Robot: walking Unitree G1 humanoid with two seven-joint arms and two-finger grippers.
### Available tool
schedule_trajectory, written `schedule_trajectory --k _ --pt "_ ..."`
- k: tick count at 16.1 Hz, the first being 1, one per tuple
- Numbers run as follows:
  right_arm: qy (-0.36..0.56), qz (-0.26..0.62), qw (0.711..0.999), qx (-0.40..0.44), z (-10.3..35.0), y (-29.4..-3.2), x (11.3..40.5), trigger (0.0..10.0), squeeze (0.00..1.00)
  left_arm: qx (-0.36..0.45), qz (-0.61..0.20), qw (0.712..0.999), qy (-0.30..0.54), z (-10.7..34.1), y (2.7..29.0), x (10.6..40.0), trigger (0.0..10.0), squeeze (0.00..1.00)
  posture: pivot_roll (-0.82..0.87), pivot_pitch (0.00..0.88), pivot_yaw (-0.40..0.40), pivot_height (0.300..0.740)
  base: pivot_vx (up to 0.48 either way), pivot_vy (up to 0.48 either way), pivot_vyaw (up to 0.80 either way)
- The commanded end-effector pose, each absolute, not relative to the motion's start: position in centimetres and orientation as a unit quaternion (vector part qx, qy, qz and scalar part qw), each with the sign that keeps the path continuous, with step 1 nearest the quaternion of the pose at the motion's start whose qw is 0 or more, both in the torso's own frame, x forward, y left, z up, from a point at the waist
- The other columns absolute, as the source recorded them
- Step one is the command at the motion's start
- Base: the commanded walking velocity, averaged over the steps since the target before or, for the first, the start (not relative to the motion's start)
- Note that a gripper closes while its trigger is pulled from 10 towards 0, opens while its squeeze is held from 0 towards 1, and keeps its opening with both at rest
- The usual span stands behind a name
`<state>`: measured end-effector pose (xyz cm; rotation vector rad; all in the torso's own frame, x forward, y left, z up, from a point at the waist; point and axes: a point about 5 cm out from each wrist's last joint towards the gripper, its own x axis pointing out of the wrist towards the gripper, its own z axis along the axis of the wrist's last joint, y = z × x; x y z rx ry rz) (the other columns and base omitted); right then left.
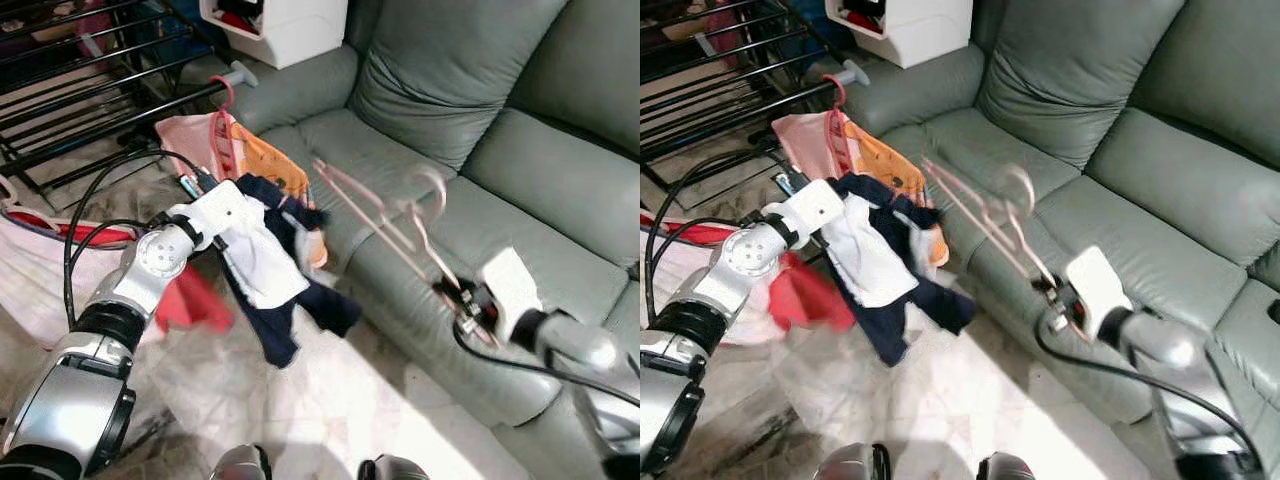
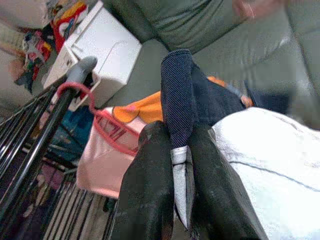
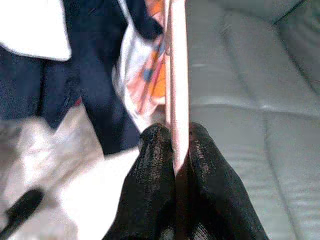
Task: Hang hanger
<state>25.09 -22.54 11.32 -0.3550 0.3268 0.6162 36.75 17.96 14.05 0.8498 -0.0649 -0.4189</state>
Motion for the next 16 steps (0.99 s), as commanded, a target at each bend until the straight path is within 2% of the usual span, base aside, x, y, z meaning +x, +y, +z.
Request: schedule_trajectory --k 1,3,4,6,8,11,12,13,16 --pt "0.171 0.319 0.91 -0.201 11.7 -23.4 24.8 10.0 0.0 0.41 -0.203 0.887 -0.069 15.3 17.6 37.1 10.0 0.0 -0.12 0.046 0.053 0.74 0.0 0.0 0.0" --pt "0.197 0.344 0.898 -0.192 11.6 -23.9 24.2 10.0 0.0 0.428 -0.222 0.871 -0.093 15.6 17.2 36.9 10.0 0.0 -0.12 0.046 0.053 0.74 0.0 0.0 0.0" --pt "0.221 0.364 0.885 -0.188 11.4 -24.3 23.7 10.0 0.0 0.413 -0.258 0.866 -0.111 15.8 16.9 36.5 10.0 0.0 -0.12 0.04 0.052 0.74 0.0 0.0 0.0" --pt "0.248 0.394 0.864 -0.19 10.9 -24.6 23.0 10.0 0.0 0.412 -0.275 0.86 -0.125 16.1 16.8 36.3 10.0 0.0 -0.11 0.036 0.049 0.74 0.0 0.0 0.0" --pt "0.257 0.404 0.86 -0.178 10.8 -24.7 22.8 10.0 0.0 0.419 -0.304 0.846 -0.129 15.9 16.7 35.9 10.0 0.0 -0.11 0.032 0.051 0.74 0.0 0.0 0.0" --pt "0.264 0.434 0.845 -0.166 11.1 -24.7 22.0 10.0 0.0 0.439 -0.303 0.834 -0.142 16.7 17.1 36.1 10.0 0.0 -0.11 0.027 0.055 0.74 0.0 0.0 0.0" --pt "0.258 0.444 0.843 -0.158 11.5 -24.7 21.8 10.0 0.0 0.456 -0.292 0.829 -0.141 16.8 17.5 36.3 10.0 0.0 -0.11 0.027 0.055 0.74 0.0 0.0 0.0" --pt "0.209 0.458 0.854 -0.131 13.3 -24.1 22.2 10.0 0.0 0.484 -0.268 0.822 -0.135 16.9 18.1 36.6 10.0 0.0 -0.12 0.026 0.06 0.74 0.0 0.0 0.0" --pt "0.095 0.458 0.879 -0.087 17.7 -23.8 23.6 10.0 0.0 0.499 -0.234 0.827 -0.113 16.6 18.8 37.2 10.0 0.0 -0.12 0.022 0.067 0.74 0.0 0.0 0.0"
